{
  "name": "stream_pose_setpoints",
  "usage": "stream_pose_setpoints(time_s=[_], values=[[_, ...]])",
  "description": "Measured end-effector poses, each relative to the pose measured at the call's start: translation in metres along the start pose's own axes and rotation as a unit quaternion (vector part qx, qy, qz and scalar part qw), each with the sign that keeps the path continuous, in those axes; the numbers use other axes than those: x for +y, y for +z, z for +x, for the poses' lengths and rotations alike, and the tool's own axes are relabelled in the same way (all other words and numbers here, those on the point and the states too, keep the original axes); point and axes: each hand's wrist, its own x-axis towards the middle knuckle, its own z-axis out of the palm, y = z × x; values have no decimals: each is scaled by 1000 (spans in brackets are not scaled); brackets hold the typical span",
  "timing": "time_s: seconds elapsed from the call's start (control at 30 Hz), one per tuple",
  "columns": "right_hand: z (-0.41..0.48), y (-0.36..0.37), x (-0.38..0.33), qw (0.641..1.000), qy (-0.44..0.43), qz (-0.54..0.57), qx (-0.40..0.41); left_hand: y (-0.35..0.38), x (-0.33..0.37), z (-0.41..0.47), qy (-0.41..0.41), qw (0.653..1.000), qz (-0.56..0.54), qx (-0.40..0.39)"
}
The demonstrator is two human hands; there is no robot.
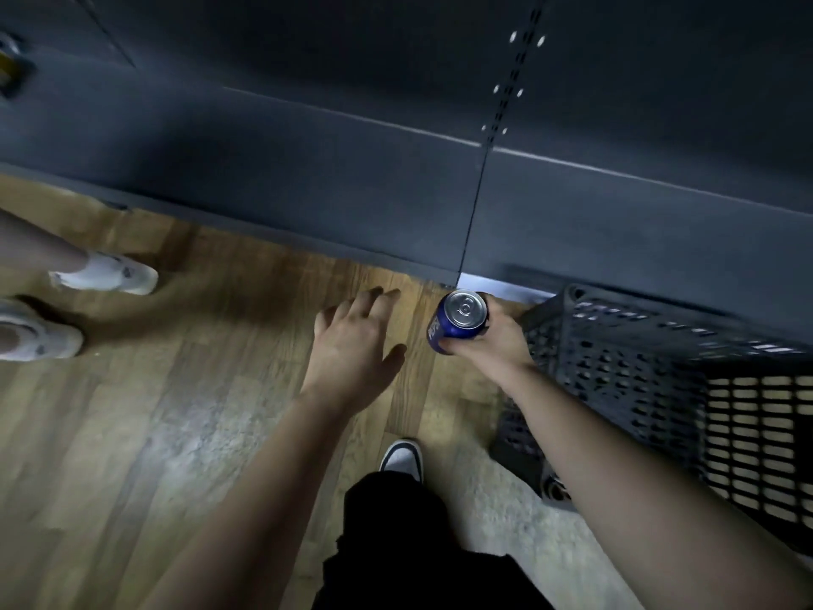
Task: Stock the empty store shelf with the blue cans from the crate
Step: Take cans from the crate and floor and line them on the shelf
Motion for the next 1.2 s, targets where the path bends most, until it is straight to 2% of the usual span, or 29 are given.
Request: stream_pose_setpoints(time_s=[0.27, 0.5, 0.73, 0.93, 1.2], values=[[-122, -136, -123, 999, -5, 36, 21, -161, 110, -61, 46, 999, 17, 6], [-217, -238, -207, 996, -46, 66, 48, -263, 191, -102, 103, 994, 15, 41], [-274, -316, -268, 990, -88, 53, 100, -342, 248, -109, 178, 981, 18, 77], [-299, -371, -322, 974, -133, 26, 180, -399, 291, -94, 251, 962, 7, 111], [-313, -424, -373, 942, -159, 84, 283, -451, 352, -74, 294, 944, -29, 146]])
